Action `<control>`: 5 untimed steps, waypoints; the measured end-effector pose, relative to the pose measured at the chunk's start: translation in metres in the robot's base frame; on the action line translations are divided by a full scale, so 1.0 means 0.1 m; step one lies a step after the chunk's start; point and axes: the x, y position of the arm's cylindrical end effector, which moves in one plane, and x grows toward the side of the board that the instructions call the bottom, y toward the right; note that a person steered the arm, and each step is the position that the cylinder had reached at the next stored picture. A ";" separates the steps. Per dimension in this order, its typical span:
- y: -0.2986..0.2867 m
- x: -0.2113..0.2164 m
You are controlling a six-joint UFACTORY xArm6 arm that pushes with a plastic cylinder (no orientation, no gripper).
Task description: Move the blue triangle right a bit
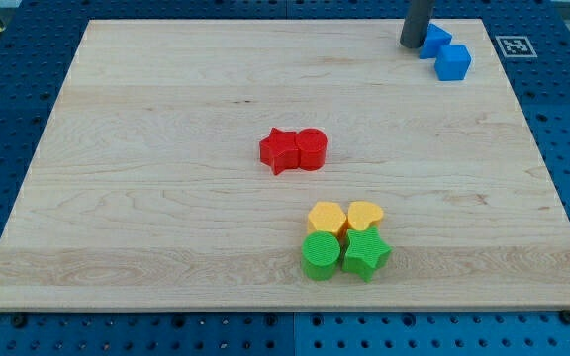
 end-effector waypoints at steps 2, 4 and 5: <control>0.08 0.00; 0.21 -0.01; 0.21 -0.13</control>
